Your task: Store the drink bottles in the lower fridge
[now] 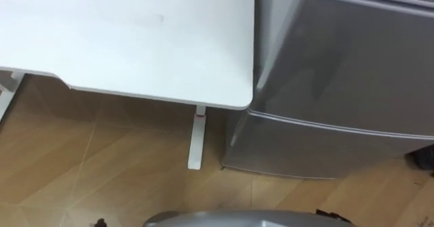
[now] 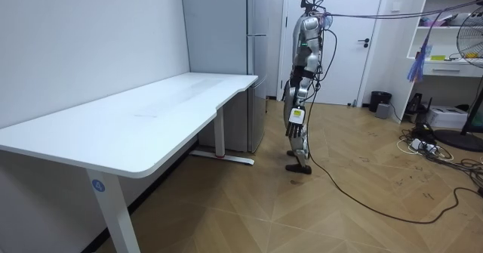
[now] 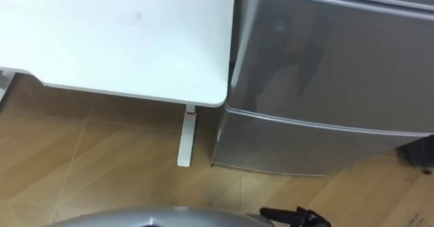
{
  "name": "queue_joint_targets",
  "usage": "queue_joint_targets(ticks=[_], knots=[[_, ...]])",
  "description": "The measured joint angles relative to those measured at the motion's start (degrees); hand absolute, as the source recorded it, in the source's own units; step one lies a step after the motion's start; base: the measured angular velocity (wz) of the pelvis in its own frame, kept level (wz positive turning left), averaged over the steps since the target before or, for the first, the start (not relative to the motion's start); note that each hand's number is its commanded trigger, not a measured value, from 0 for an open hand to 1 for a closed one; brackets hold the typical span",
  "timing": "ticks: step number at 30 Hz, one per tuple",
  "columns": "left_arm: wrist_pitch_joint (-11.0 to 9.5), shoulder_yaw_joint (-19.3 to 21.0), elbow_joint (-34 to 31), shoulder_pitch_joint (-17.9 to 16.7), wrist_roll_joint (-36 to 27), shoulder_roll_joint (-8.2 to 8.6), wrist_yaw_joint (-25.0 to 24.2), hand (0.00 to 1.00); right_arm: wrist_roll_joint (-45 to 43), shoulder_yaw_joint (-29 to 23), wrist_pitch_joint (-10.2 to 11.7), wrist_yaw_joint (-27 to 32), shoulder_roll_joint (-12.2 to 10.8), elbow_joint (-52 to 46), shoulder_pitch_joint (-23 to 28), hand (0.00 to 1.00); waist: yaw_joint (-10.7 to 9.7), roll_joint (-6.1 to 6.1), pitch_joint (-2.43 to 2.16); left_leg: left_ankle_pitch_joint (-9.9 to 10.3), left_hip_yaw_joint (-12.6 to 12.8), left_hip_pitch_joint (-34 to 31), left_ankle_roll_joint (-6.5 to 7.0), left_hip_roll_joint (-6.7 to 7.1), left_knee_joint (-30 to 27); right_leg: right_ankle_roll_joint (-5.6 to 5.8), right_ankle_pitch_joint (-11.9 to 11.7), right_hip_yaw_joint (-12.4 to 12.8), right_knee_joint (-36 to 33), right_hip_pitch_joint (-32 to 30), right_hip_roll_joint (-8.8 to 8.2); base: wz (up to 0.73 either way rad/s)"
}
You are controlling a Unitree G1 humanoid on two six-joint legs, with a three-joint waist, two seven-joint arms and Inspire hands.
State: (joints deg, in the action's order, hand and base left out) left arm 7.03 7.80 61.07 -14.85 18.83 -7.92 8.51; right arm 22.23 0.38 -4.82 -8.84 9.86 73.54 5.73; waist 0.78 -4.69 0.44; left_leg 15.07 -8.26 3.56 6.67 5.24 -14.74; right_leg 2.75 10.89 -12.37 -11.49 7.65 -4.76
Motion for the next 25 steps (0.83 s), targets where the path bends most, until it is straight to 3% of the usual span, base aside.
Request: queue_joint_targets(ticks=[7,16,21,25], knots=[[0.1,0.8,1.1,-0.3,2.0,0.01,-0.8,0.00,0.1,-0.8,0.3,0.0,0.0,0.1,0.8,0.00,0.0,0.75,0.04,0.0,-0.5,0.0,0.00,0.26,0.0,0.04,0.0,2.7,1.2,0.6,0.14,0.05],[1.2,2.8,1.2,0.6,2.1,0.23,0.9,0.00,0.1,-1.2,0.5,0.6,0.6,0.6,1.2,0.00,0.8,2.35,-0.02,0.0,1.9,2.1,-0.16,-0.44,1.7,0.31,-0.3,6.3,2.9,1.7,0.85,-0.17],[2.4,0.8,1.3,1.6,3.6,0.37,0.7,0.00,0.0,-1.2,0.4,0.8,0.6,0.9,0.7,0.00,0.0,2.50,-0.02,-0.2,1.9,2.0,-0.50,-0.70,2.0,0.31,-0.3,6.1,2.9,1.4,1.07,-0.02],[3.0,-1.3,1.2,2.3,7.3,0.49,-0.8,0.00,0.0,-1.7,0.5,1.3,0.7,1.3,0.6,0.00,-0.6,3.33,-0.04,-0.2,2.7,2.1,-0.54,-0.92,2.1,0.31,-0.3,6.1,2.9,1.3,1.16,-0.03]])
